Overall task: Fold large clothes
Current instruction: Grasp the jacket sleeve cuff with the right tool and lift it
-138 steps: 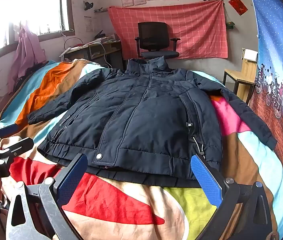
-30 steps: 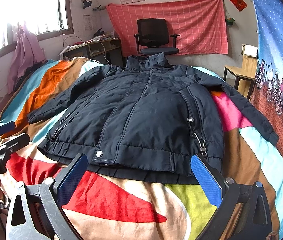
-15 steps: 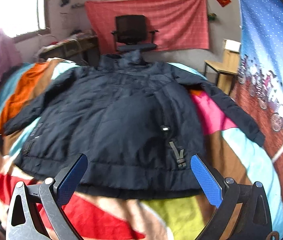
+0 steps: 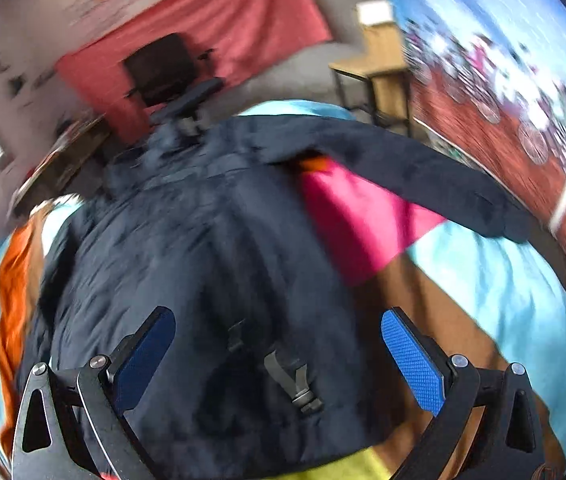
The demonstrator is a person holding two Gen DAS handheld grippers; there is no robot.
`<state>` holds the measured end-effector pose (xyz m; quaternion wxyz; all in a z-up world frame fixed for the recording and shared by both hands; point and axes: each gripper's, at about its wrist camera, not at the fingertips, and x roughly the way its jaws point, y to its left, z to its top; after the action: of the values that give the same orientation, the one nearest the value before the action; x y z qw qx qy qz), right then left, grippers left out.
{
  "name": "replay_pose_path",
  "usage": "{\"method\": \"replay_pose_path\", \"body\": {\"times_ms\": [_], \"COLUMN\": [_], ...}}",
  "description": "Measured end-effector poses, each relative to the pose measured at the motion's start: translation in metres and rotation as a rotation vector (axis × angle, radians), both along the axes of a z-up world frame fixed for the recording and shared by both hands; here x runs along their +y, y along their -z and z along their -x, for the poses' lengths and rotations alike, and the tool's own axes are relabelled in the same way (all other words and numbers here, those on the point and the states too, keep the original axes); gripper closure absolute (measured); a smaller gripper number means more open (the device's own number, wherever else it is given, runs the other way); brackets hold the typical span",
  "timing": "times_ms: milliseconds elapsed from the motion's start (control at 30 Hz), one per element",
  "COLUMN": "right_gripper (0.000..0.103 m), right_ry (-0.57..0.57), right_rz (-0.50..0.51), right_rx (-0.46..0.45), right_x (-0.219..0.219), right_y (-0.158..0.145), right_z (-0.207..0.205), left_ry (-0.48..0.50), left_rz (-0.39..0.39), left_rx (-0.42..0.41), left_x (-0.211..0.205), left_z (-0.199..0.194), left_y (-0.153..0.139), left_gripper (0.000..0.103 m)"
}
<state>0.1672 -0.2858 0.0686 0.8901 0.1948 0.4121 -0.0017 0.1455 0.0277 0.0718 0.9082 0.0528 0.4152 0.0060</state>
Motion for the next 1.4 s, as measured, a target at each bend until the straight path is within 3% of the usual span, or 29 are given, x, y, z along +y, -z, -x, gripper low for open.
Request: {"method": "replay_pose_path", "body": {"times_ms": [133, 267, 433, 633, 767, 900, 1033, 1267, 1400], "right_gripper": [0.000, 0.000, 0.000, 0.000, 0.000, 0.000, 0.000, 0.001, 0.013], "right_ry": [0.037, 0.000, -0.011, 0.111, 0.191, 0.337, 0.389, 0.425, 0.443], "right_rz": [-0.023, -0.054, -0.057, -0.163, -0.215, -0.397, -0.539, -0.613, -0.606], "right_rx": [0.045, 0.094, 0.048, 0.163, 0.129, 0.059, 0.026, -0.074, -0.043], "right_x": [-0.034, -0.059, -0.086, -0.108, -0.125, -0.151, -0.170, -0.188, -0.194], "right_y": [0.015, 0.027, 0.025, 0.050, 0.058, 0.073, 0.087, 0.085, 0.087], "right_z": [-0.028, -0.057, -0.076, -0.089, -0.084, -0.068, -0.058, -0.062, -0.071], "left_ry": [0.002, 0.020, 0.077, 0.091, 0.060, -0.017, -0.019, -0.045, 0.028], "left_rz": [0.032, 0.031, 0.080, 0.019, 0.052, 0.056, 0.020, -0.063, -0.066], "left_rx": [0.028, -0.016, -0.038, -0.008, 0.025, 0.022, -0.004, -0.003, -0.013], "left_x": [-0.020, -0.047, -0.081, -0.124, -0.145, -0.160, -0.179, -0.181, -0.186], "left_z": [-0.037, -0.080, -0.140, -0.205, -0.242, -0.266, -0.282, -0.335, -0.359], "left_y": [0.000, 0.002, 0.021, 0.057, 0.073, 0.075, 0.068, 0.096, 0.115], "left_gripper": [0.003, 0.003, 0.003, 0.003, 0.003, 0.003, 0.003, 0.003, 0.003]}}
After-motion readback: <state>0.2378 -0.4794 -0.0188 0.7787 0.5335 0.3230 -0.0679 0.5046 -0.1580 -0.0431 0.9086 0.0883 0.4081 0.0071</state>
